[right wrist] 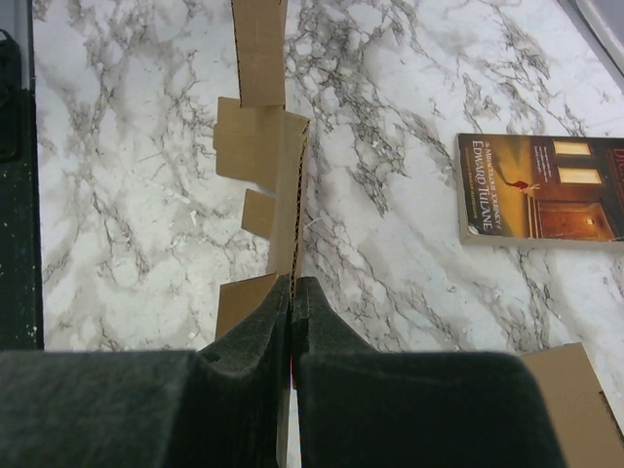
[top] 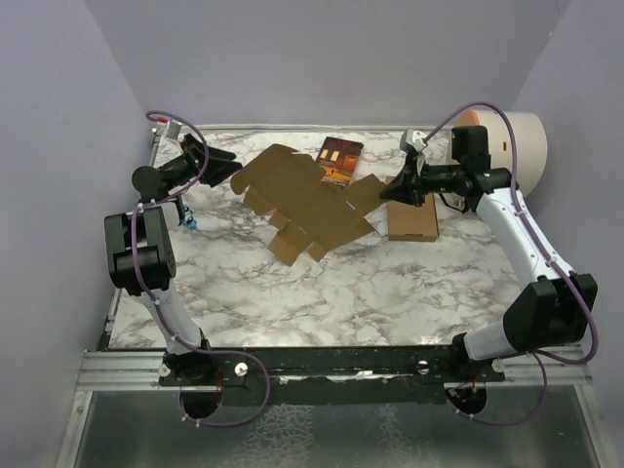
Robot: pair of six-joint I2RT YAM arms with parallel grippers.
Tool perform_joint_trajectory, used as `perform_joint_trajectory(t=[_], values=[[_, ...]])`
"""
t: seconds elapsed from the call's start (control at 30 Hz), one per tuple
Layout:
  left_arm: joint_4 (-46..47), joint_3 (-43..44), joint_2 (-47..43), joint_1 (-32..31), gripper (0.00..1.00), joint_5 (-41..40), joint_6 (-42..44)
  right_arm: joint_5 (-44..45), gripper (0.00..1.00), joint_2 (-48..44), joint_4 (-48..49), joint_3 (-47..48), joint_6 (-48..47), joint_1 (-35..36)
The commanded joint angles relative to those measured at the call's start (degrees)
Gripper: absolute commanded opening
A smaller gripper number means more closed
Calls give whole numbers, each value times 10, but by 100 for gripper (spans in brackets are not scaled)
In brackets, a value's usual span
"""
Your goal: Fold the paper box
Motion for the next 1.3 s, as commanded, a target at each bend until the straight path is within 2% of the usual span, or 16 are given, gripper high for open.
perform_joint_trajectory(t=[0.0,0.17,0.37,0.57,0.7,0.83,1.03,1.2,1.27], values=[[163,17,14,1,86,33,-74,-30,1,-17,-16,23,-13,-6],[163,-26,-2,-16,87,42,-21,-29,1,-15,-23,28,-15,-7],[163,-47,-7,-30,86,50,-17,-28,1,-12,-31,39,-6,-9],[162,-71,-38,-42,78,46,-2,-38,1,-13,-38,45,-1,-15],[162,-86,-58,-47,61,41,3,-38,1,-9,-37,46,5,-18],[161,-106,-75,-48,52,34,9,-35,1,-5,-35,47,14,-23],[160,-139,-106,-50,29,32,11,-26,1,5,-29,51,38,-34],[159,-157,-125,-52,3,23,11,-36,1,11,-24,47,49,-38],[159,-167,-140,-53,0,16,10,-39,2,16,-20,44,54,-38]])
